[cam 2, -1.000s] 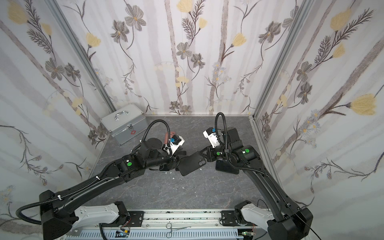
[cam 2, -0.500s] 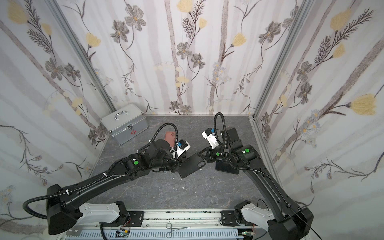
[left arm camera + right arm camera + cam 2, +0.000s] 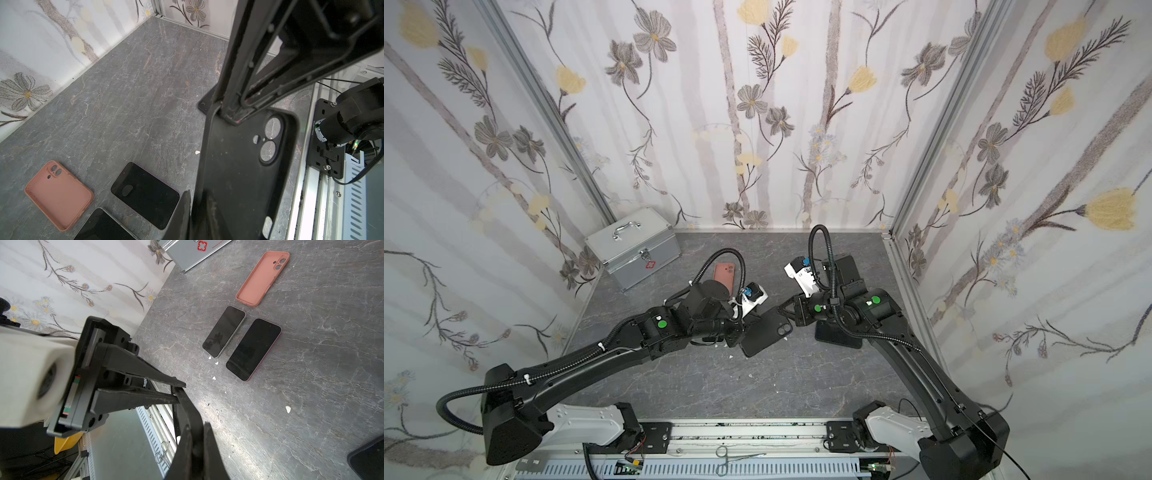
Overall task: Take the phone out of the phone case
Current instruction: Place the phone case at the top-center of the table.
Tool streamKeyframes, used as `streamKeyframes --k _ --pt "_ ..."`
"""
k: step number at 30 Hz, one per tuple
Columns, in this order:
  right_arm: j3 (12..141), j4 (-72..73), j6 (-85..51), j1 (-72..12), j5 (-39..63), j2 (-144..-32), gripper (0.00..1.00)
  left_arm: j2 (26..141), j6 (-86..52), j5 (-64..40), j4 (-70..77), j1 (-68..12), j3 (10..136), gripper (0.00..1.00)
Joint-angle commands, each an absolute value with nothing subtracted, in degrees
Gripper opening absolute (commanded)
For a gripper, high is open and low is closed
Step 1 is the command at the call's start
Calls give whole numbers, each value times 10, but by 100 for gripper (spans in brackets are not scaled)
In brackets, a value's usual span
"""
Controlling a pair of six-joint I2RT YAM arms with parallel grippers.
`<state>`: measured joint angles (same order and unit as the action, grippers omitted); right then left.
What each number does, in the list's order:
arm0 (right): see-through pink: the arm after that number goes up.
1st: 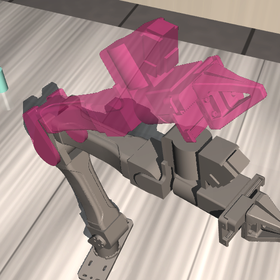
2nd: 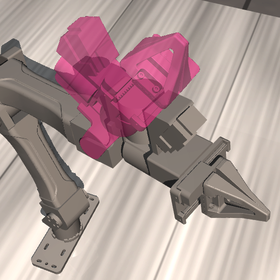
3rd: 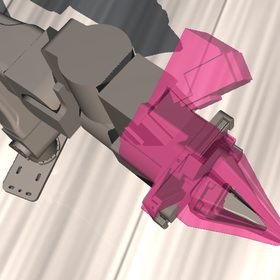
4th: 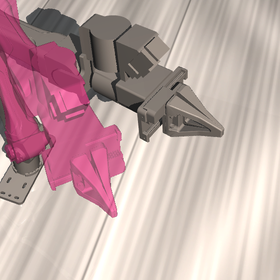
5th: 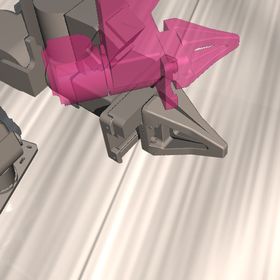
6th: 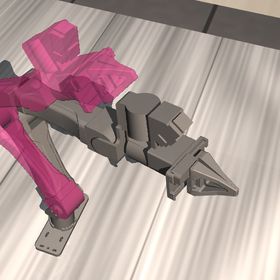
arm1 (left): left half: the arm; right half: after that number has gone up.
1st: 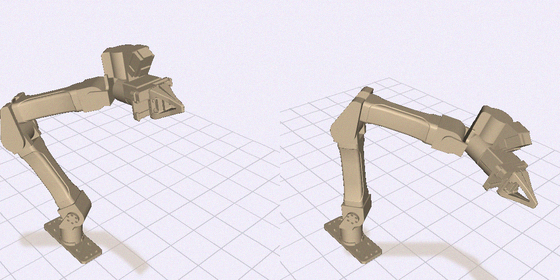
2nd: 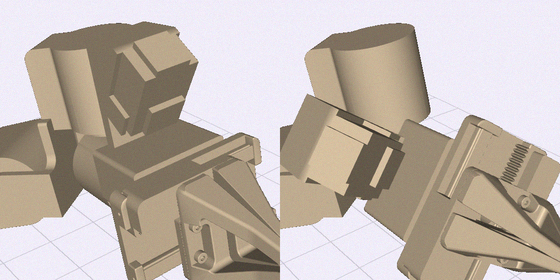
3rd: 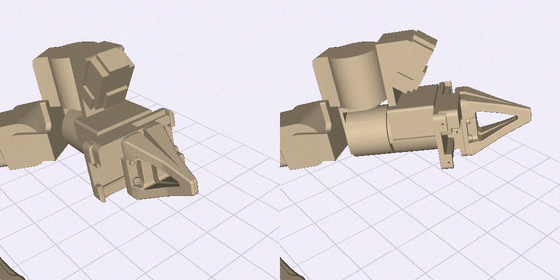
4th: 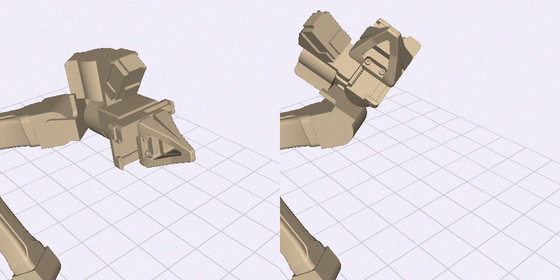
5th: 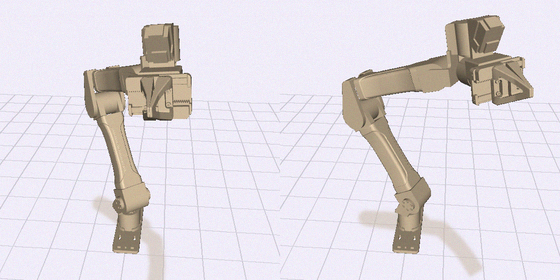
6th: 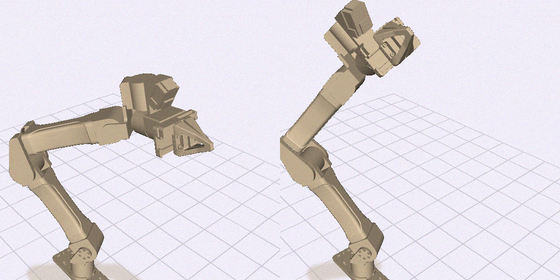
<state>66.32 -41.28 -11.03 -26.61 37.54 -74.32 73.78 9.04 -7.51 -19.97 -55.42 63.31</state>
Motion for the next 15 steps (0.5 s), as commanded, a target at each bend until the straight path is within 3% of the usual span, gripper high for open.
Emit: streamKeyframes --k 1,8,15 --pt "668 -394 -102 -269 395 -747 0 741 96 -72 -199 -555 638 13" --pt "664 -389 -104 -270 393 -748 0 739 95 -76 -198 -555 640 0" --pt "664 -378 -113 -270 387 -747 0 737 90 -73 -198 -555 640 0"
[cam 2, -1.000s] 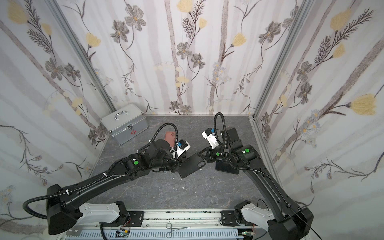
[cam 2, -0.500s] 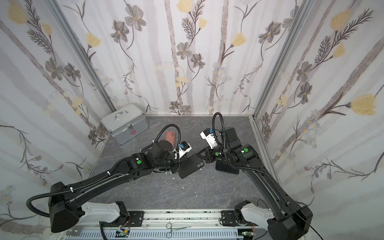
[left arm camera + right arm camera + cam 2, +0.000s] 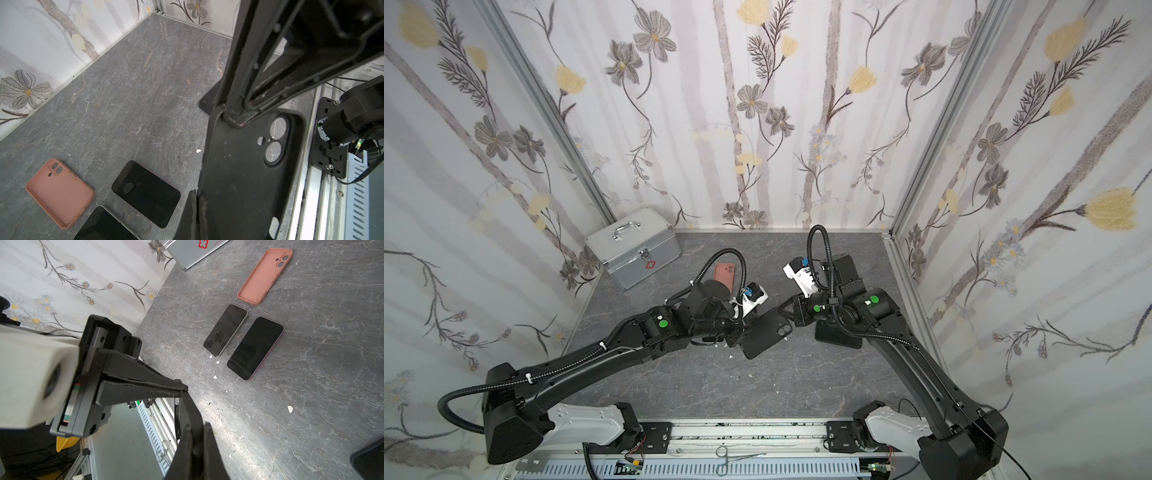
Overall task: Take the phone out of the phone case
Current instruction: Place the phone case at the top-center of the table.
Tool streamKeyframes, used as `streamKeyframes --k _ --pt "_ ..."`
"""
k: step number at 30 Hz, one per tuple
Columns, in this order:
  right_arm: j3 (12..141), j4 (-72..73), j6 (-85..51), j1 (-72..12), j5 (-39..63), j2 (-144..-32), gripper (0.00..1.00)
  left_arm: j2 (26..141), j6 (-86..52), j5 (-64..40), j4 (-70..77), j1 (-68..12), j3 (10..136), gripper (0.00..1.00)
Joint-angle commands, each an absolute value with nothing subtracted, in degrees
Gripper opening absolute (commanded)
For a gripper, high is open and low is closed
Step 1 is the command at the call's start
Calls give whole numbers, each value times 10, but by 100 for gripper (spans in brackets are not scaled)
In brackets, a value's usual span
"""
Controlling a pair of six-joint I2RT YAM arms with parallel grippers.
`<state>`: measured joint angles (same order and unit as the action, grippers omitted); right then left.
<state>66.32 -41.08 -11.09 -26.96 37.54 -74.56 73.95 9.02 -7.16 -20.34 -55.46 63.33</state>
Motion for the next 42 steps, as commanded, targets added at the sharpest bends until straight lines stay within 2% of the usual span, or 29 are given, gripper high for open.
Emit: streamKeyframes --k 1,3,5,7,8,14,19,20,28,31,35,42 --pt "666 -376 -116 -270 380 -745 0 737 87 -69 -197 -555 639 0" --pt "669 -370 -122 -270 357 -738 15 740 65 -30 -194 -555 641 0" --pt "671 -358 -136 -269 316 -727 41 742 34 13 -185 -554 639 0" --pt "670 -345 -152 -267 267 -716 56 741 1 35 -164 -555 627 0" --pt "668 -336 -163 -265 241 -711 60 740 -17 48 -152 -554 620 0" --pt "615 -251 -228 -249 129 -674 63 764 -133 128 -104 -555 594 0" --pt "560 -188 -257 -249 45 -659 80 817 -198 172 -98 -551 609 0" --pt "550 -176 -260 -250 36 -658 80 828 -208 175 -98 -548 614 0" --pt "524 -108 -308 -250 -37 -714 80 922 -273 111 -104 -472 677 0" --pt "533 -96 -310 -249 -72 -740 86 967 -279 89 -114 -448 715 0" --pt "548 -82 -271 -247 -66 -774 84 1036 -286 76 -151 -417 788 0" --pt "577 -50 -238 -246 43 -865 79 1124 -248 74 -195 -388 876 0"
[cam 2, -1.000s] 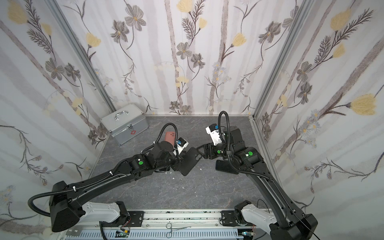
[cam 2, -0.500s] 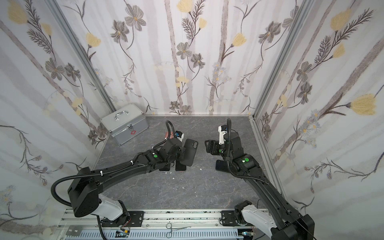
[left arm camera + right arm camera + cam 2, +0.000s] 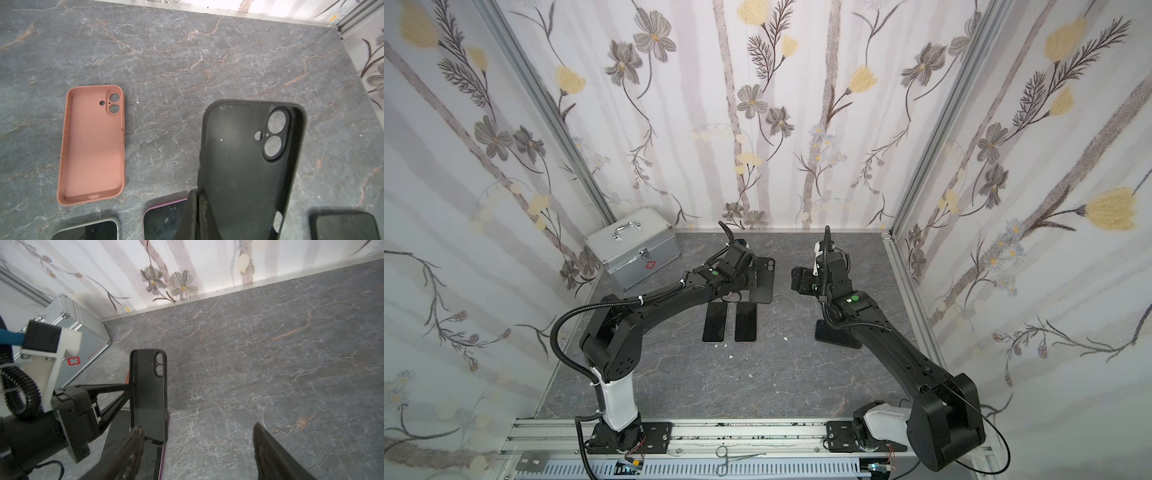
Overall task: Take the phone out of the phone case
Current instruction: Place the phone case at the top-center of the table.
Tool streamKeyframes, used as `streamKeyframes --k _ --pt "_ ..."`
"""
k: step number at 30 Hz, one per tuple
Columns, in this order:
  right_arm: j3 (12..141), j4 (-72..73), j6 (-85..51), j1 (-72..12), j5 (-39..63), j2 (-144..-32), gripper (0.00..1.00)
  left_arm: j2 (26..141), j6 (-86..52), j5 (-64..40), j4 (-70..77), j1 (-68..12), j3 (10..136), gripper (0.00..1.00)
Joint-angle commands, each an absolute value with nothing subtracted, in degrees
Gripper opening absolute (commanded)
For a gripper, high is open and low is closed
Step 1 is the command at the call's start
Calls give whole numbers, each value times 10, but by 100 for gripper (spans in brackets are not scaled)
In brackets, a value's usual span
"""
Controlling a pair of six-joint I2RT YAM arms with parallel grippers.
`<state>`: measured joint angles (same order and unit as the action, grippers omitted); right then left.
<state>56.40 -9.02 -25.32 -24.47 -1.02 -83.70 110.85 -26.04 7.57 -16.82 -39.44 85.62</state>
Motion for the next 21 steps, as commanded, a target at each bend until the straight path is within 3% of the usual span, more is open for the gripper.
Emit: streamKeyframes --k 1,11,21 --pt "585 -46 -239 -246 50 -882 77 1134 -242 74 -199 -383 885 0" --pt "675 -27 -252 -246 95 -1035 68 1199 -207 52 -215 -335 943 0" --pt "760 -34 -265 -248 140 -1148 67 1262 -223 38 -233 -308 1002 0"
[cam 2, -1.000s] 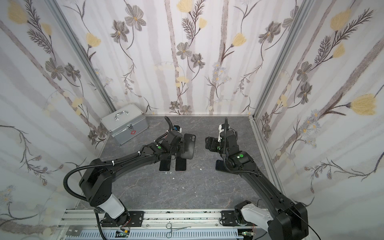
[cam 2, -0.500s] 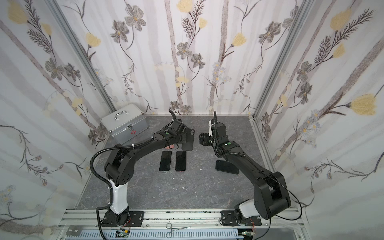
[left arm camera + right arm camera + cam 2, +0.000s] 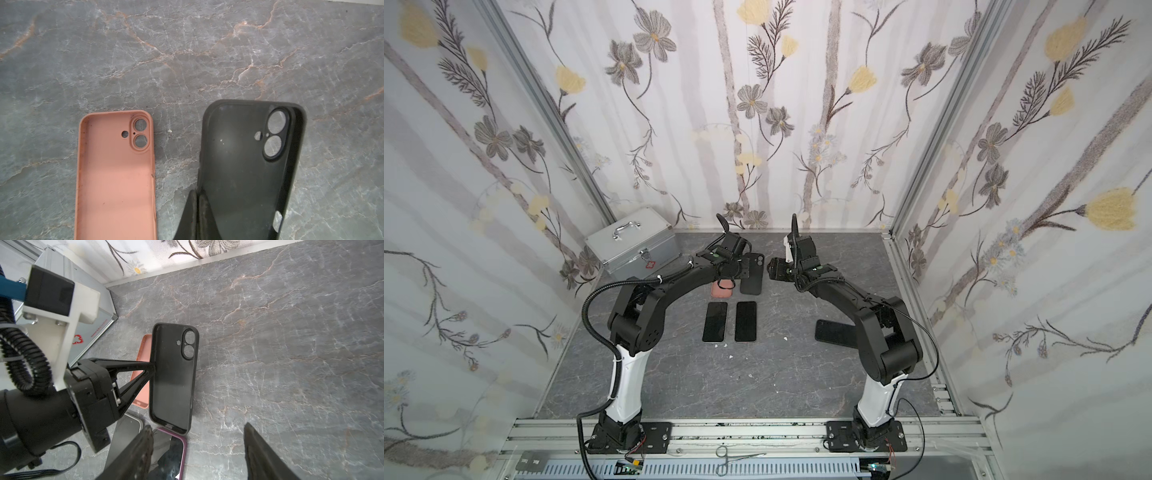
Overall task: Take the phone out of the phone case
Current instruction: Place the phone case at the top-center of the table.
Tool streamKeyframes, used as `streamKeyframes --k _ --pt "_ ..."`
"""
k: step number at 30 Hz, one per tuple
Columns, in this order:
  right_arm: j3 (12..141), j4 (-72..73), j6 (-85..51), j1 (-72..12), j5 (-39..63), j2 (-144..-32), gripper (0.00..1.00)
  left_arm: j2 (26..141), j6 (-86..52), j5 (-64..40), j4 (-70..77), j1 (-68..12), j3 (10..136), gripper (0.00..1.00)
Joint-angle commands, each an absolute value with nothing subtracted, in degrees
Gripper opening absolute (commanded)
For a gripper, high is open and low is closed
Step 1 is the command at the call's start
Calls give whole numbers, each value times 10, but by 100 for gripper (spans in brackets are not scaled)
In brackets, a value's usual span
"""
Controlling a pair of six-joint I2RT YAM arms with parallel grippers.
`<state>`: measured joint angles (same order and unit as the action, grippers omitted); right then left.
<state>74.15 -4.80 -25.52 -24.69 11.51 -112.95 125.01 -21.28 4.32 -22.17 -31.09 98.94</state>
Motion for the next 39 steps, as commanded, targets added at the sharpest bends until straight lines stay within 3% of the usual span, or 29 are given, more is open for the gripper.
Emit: streamKeyframes --k 1,7,18,22,27,39 --pt "766 -34 -266 -250 147 -1157 67 1266 -225 38 -234 -307 1006 0" --pt "810 -41 -278 -250 175 -1207 59 1293 -232 34 -248 -301 1030 0" --pt "853 -70 -287 -250 186 -1261 55 1328 -239 39 -271 -292 1058 0" --pt "847 -70 -289 -251 188 -1257 55 1335 -241 41 -274 -292 1066 16" --pt "838 -76 -284 -248 193 -1244 51 1332 -245 48 -274 -291 1071 27" --pt "755 -113 -270 -238 149 -1091 53 1248 -220 49 -271 -331 1086 29"
